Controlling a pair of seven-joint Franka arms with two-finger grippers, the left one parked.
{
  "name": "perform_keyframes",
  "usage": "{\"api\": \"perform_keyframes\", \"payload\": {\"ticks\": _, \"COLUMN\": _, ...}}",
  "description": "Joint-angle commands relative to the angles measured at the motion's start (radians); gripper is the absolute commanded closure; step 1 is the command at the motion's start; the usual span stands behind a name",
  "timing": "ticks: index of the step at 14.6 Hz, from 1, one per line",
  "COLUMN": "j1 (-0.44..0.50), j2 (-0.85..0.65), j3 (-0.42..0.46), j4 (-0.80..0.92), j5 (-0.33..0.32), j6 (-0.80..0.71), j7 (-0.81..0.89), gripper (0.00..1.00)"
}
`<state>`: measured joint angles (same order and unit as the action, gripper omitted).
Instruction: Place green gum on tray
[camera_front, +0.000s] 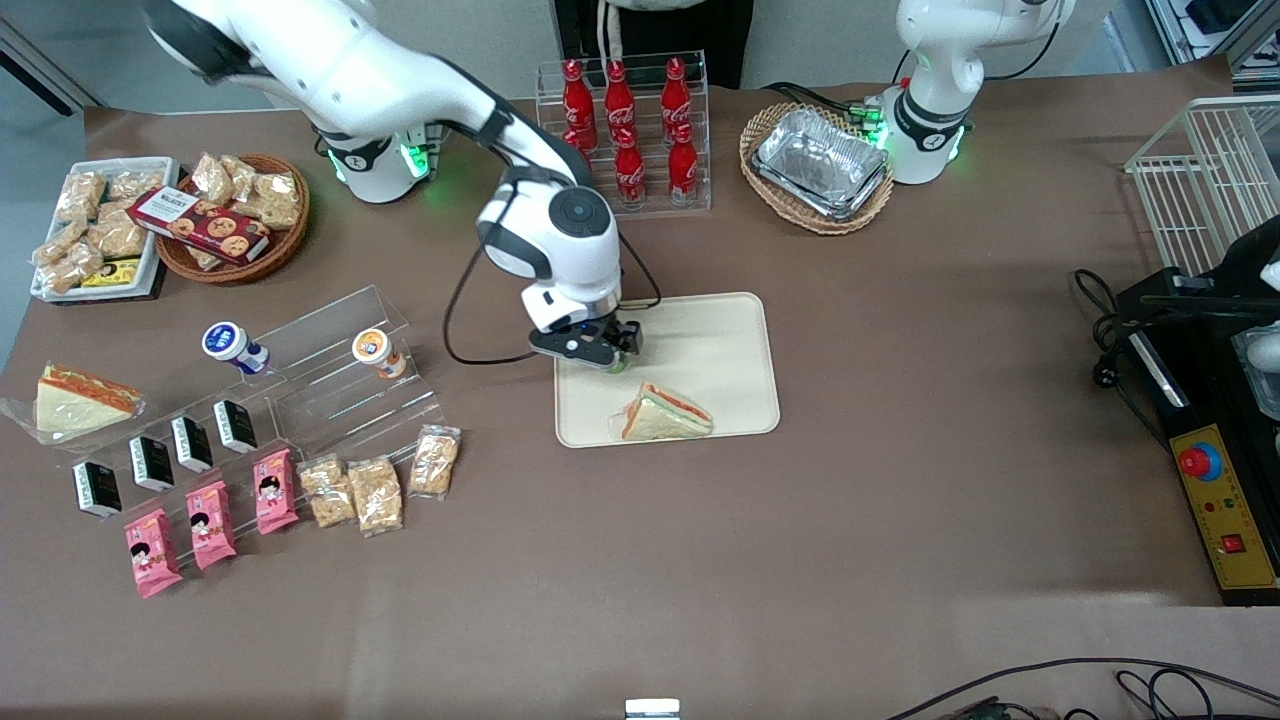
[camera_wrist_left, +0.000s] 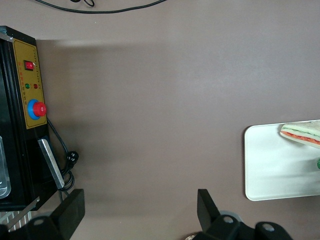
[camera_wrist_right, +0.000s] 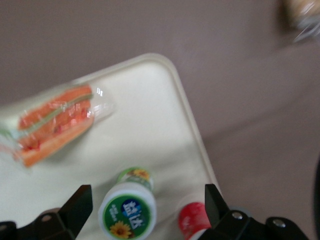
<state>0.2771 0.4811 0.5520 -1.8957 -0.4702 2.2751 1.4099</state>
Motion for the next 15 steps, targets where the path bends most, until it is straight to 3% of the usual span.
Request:
{"api": "perform_keyframes", "payload": {"ticks": 1, "j1": -0.094, "j2": -0.223, "j3": 0.003, "j4": 0.030, "j5": 0.204, "j6": -0.240, "j7": -0.274, "gripper": 0.00}}
{"api": "perform_keyframes", "payload": {"ticks": 3, "j1": -0.208, "j2": -0.291, "j3": 0.003, "j4": 0.113, "j5": 0.324, "j6": -0.439, "j7": -0.491, "gripper": 0.00}}
{"api": "perform_keyframes", "payload": {"ticks": 5, "j1": -0.310, "j2": -0.321, "j3": 0.003, "j4": 0.211, "j5": 0.386, "j6": -0.563, "j7": -0.633, "gripper": 0.00}}
{"api": "perform_keyframes", "payload": {"ticks": 11, "j1": -0.443, "j2": -0.380, "j3": -0.013, "j4": 0.259, "j5": 0.409, "j6": -0.609, "j7": -0.785, "gripper": 0.00}}
{"api": "perform_keyframes", "payload": {"ticks": 15, "j1": -0.420, "j2": -0.404, "j3": -0.237, "j4": 0.260, "j5": 0.452, "j6": -0.597, "j7": -1.041, "gripper": 0.00}}
